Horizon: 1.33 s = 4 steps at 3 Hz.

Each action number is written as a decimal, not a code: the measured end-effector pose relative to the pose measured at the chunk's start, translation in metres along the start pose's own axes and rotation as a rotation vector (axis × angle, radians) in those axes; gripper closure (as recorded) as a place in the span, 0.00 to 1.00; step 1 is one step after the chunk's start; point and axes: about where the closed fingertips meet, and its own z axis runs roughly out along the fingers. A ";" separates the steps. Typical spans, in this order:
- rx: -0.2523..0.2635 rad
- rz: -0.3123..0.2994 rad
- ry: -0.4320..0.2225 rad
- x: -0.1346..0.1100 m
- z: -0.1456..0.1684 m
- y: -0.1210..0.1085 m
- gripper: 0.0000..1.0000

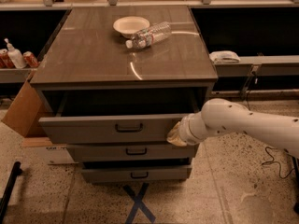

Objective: Close top drawer

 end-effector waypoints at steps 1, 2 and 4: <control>-0.002 -0.010 0.018 -0.001 0.003 -0.011 1.00; -0.013 -0.022 0.050 -0.013 0.009 -0.039 1.00; 0.003 0.015 0.067 -0.009 0.013 -0.049 1.00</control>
Offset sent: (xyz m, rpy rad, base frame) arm 0.0350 0.0002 0.0045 -0.0501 0.0081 0.0174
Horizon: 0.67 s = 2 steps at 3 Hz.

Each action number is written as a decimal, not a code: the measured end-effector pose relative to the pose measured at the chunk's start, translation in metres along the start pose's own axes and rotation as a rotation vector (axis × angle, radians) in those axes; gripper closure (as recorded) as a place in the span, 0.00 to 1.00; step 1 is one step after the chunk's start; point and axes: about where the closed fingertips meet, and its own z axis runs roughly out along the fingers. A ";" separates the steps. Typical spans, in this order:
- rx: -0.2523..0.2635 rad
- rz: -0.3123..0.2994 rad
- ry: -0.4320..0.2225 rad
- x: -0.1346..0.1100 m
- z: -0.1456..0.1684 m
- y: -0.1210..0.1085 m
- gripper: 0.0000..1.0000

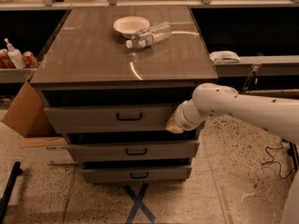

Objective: Close top drawer

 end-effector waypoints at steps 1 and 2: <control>0.000 0.000 0.000 0.000 0.000 0.000 1.00; 0.008 -0.015 -0.026 -0.001 -0.020 0.016 1.00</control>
Offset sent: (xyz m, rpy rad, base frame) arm -0.0675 -0.0114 0.0485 0.0597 -0.0695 0.0443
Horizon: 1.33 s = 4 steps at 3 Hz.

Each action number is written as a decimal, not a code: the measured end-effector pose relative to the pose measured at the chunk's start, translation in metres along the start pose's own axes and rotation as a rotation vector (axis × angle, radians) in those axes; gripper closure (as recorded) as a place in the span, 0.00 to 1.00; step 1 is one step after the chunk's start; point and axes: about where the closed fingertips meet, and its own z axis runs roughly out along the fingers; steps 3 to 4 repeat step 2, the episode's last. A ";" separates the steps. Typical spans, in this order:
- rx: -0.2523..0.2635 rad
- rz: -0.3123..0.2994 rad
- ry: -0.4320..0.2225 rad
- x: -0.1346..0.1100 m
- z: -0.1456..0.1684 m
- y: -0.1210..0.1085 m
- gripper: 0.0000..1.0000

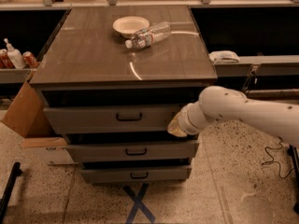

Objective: Close top drawer

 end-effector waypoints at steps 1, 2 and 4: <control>0.006 -0.021 -0.044 -0.001 -0.031 0.028 1.00; -0.001 -0.032 -0.075 0.001 -0.049 0.046 1.00; -0.001 -0.032 -0.075 0.001 -0.049 0.046 1.00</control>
Offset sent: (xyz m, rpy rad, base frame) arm -0.0903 -0.0176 0.0462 0.0950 -0.0436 0.0647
